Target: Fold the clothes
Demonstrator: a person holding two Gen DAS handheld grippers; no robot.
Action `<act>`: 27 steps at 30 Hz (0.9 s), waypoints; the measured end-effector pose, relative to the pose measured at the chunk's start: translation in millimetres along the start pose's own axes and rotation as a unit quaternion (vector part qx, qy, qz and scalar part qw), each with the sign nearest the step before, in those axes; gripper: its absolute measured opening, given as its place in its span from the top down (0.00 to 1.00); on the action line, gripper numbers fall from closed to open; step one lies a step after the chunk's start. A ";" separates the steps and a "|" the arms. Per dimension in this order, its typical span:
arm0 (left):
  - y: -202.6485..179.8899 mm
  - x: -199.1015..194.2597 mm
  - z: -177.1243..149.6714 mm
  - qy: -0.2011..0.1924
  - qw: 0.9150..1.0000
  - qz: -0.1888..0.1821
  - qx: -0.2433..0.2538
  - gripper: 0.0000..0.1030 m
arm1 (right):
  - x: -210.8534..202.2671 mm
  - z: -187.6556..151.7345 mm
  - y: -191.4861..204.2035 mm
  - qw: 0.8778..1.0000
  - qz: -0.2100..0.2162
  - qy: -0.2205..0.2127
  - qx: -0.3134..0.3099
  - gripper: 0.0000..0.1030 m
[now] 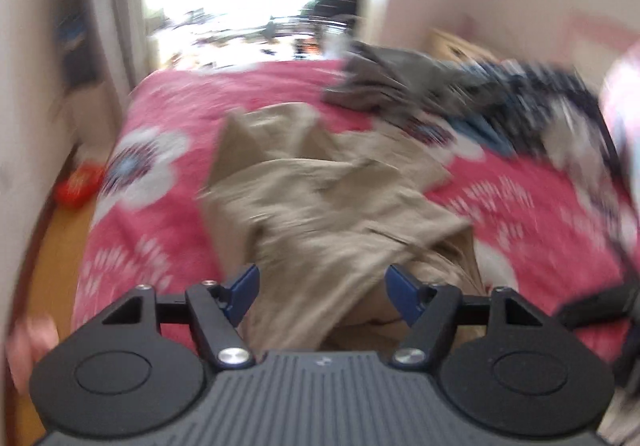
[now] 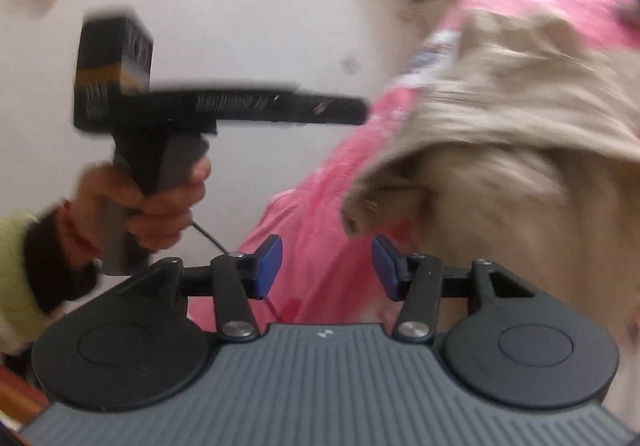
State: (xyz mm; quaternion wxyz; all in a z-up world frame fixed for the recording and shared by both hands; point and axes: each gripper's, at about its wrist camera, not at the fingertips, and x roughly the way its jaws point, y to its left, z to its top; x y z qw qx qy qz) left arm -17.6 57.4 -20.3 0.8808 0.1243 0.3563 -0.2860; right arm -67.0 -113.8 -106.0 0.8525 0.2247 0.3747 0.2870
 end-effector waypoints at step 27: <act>-47.2 87.9 4.6 0.060 0.965 0.150 0.205 0.63 | -17.7 -23.6 -123.9 0.914 -0.211 -0.037 0.345 0.67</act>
